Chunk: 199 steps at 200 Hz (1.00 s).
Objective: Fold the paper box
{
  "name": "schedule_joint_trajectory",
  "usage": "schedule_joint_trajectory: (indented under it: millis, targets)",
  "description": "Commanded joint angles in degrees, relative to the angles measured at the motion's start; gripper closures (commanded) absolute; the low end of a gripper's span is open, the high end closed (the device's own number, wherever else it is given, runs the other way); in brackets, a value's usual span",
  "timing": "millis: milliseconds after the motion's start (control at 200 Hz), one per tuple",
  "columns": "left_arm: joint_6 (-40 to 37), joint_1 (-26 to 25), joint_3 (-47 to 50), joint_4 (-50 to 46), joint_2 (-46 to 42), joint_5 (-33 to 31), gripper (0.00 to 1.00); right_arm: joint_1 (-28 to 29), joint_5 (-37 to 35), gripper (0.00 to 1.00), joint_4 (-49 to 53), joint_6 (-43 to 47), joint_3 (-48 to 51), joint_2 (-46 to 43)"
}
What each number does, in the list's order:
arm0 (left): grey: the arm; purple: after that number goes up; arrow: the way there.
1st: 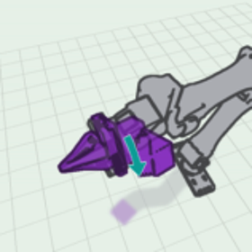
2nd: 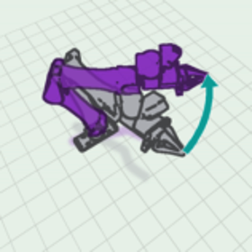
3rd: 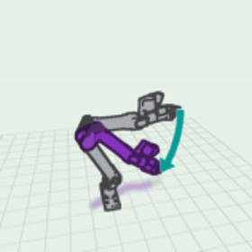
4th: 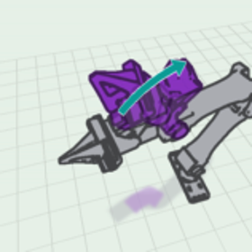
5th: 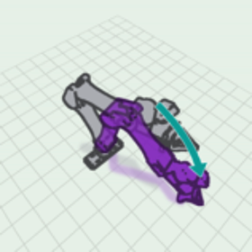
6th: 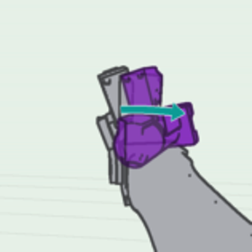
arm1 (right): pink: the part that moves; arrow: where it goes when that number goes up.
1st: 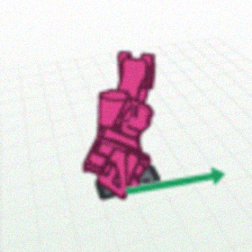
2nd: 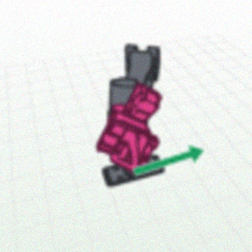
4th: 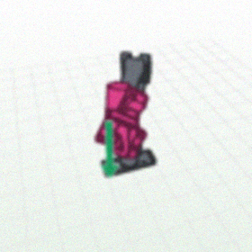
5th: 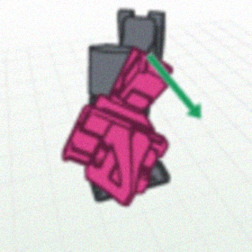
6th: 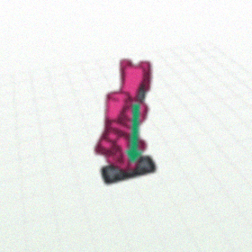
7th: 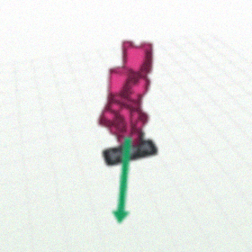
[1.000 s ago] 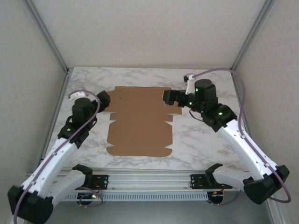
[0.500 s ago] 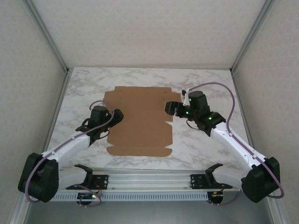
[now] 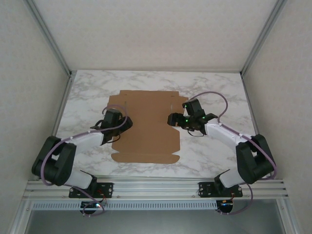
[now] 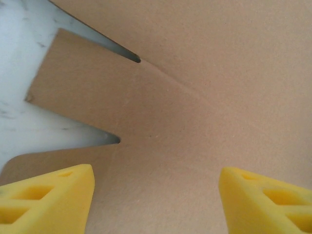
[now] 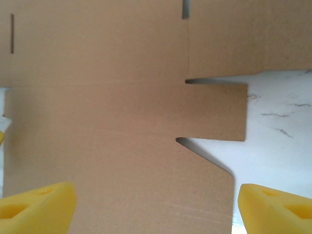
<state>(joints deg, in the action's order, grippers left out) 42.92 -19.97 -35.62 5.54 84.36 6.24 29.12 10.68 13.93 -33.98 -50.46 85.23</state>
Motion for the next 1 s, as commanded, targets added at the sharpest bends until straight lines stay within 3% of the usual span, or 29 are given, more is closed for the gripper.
schedule_joint_trajectory:
  millis: [0, 325, 526, 626, 781, 991]
  targets:
    - [0.5, -0.5, -1.5, 1.6, 3.1, -0.9, 0.32, 0.4, 2.0, 0.13, -0.7, -1.7, -0.3, 3.9]
    - [-0.1, -2.8, -4.6, 2.1, 10.5, -1.3, 0.30, 3.6, 10.3, 0.14, -7.1, -2.6, 4.6, 7.9]
    - [2.0, -2.9, -7.3, -0.1, 12.1, -1.8, 0.31, 5.1, 8.9, 0.15, -9.1, -4.4, 4.1, 6.7]
    - [3.1, -3.0, -5.7, -0.1, 10.9, -1.1, 0.31, 2.1, 8.2, 0.16, -14.3, -8.8, 7.4, 1.8]
    - [4.8, -3.0, -1.5, 2.1, 8.0, -0.1, 0.30, -4.7, 12.0, 0.22, -34.1, -22.2, 15.3, -2.7]
    - [5.3, -2.9, -0.2, 2.7, 7.0, 0.4, 0.30, -10.2, 9.0, 0.28, -44.7, -32.9, 17.8, 0.9]
